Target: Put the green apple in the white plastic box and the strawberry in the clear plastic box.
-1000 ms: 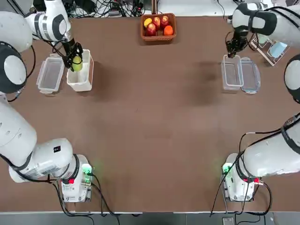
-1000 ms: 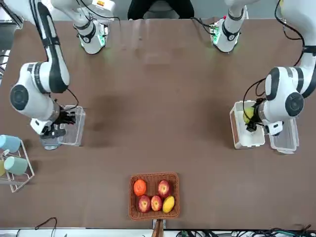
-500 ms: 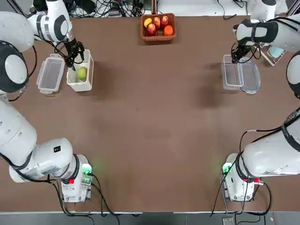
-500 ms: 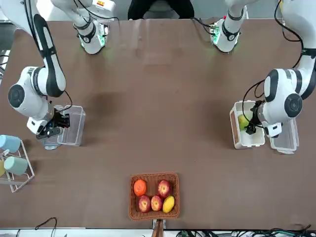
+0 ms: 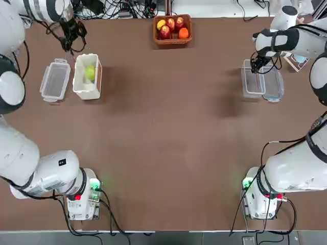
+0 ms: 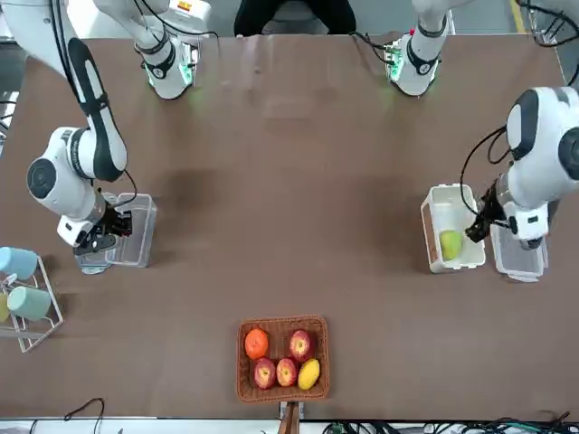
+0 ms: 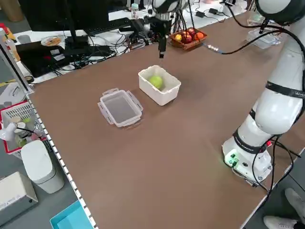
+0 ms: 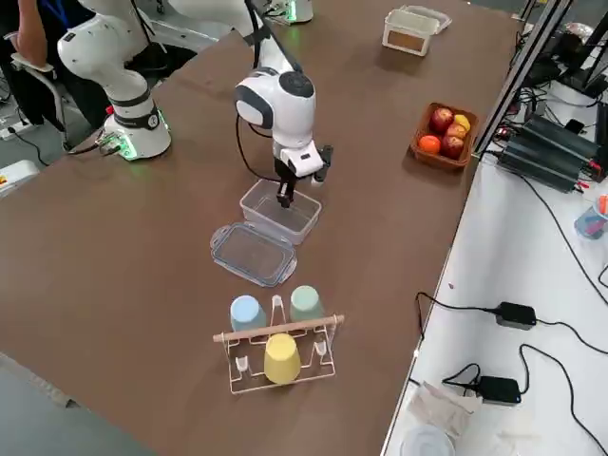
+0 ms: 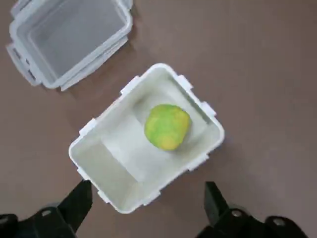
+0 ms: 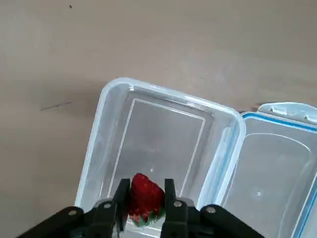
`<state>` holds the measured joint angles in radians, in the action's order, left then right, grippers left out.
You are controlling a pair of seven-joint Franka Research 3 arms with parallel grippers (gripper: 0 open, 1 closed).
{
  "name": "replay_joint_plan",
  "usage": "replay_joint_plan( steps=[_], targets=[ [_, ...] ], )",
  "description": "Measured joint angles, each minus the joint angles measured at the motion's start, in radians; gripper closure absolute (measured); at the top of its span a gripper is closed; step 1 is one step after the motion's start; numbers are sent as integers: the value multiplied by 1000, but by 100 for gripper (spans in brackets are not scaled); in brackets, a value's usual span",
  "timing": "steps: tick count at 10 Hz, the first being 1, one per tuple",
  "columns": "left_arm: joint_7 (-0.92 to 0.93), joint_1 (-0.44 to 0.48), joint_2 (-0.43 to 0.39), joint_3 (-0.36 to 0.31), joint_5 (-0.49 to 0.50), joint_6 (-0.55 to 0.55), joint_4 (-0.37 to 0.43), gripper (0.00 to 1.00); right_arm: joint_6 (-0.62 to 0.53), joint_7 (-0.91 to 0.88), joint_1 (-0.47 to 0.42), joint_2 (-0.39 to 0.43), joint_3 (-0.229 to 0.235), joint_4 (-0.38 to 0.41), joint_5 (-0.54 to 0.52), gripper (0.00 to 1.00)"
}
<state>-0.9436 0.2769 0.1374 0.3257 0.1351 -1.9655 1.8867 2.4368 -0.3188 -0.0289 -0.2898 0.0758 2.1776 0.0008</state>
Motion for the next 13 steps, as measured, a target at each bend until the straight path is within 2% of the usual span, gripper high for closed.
replay_joint_plan(
  steps=[2,4,5,6,7,8,11,13],
  targets=[
    [201,-3,-33,23,-10,106,-99,0,2,0,-1,-8,0,0,0,58],
    [471,-16,-47,5,-48,267,-226,0,-3,1,-1,-8,-2,-2,0,31],
    [574,-77,-52,-56,-76,307,-270,0,-21,1,-1,-7,-2,-13,0,15],
    [661,-187,-64,-165,-101,331,-300,0,-63,1,-1,-7,-4,-37,0,2],
    [728,-272,-85,-249,-111,350,-316,0,-127,12,0,-4,-8,-81,0,0],
    [774,-296,-113,-267,-113,366,-321,0,-196,47,8,-1,-15,-143,1,0],
    [833,-297,-144,-262,-114,467,-380,0,-352,322,107,6,-25,-319,2,0],
    [856,-298,-143,-261,-115,490,-400,0,-475,435,159,8,-26,-426,1,0]
  ],
)
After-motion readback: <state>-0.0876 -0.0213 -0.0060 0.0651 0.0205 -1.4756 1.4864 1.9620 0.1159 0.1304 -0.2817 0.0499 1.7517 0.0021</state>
